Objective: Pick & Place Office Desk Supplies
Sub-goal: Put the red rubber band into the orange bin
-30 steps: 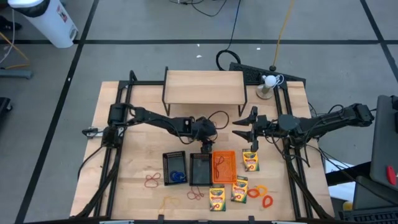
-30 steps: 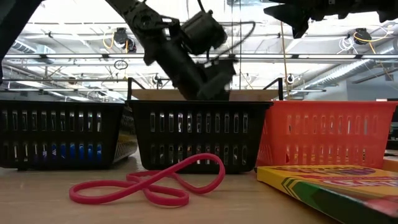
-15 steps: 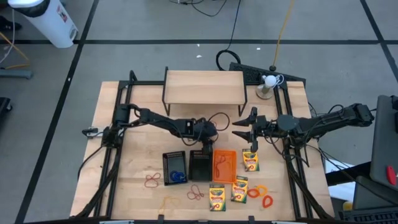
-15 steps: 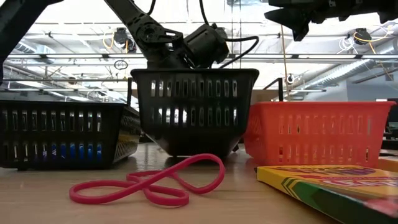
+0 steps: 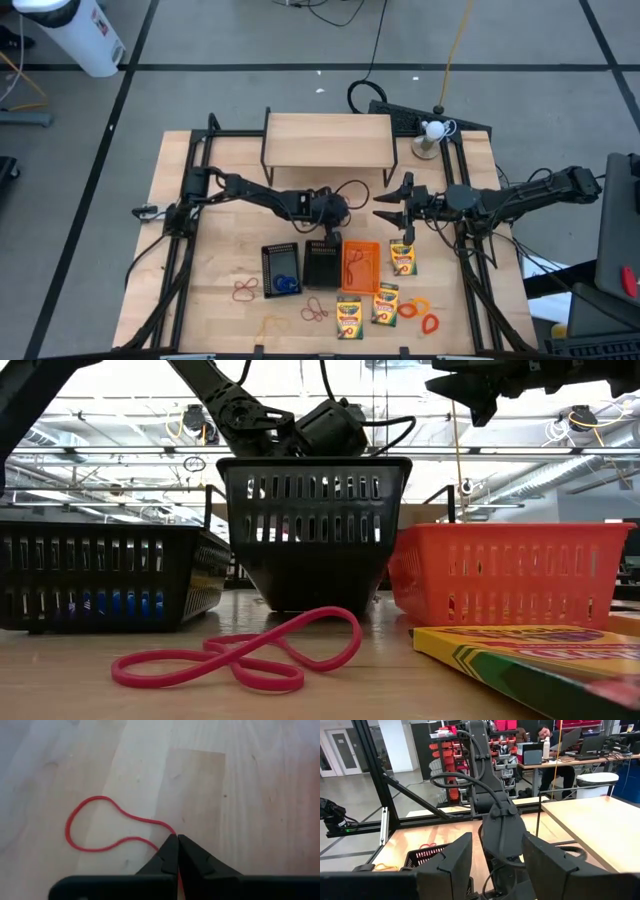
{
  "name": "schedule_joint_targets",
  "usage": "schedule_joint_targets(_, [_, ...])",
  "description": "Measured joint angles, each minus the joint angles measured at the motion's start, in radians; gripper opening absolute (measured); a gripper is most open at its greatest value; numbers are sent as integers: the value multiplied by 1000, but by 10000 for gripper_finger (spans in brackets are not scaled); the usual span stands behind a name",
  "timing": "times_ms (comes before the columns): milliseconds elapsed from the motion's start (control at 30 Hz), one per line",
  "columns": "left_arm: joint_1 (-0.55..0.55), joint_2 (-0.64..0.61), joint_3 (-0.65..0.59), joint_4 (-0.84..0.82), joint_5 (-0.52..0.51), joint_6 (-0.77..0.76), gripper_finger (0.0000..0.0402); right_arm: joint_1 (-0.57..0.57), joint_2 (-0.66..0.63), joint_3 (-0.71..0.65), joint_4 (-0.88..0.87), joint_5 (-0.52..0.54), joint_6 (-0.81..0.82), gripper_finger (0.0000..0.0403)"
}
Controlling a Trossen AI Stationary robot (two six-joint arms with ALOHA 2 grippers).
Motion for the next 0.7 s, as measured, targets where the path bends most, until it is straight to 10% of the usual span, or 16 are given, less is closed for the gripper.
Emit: schedule_joint_targets(700, [-86, -302, 0, -21, -66, 85, 0, 0, 0, -1, -15, 2, -1, 160])
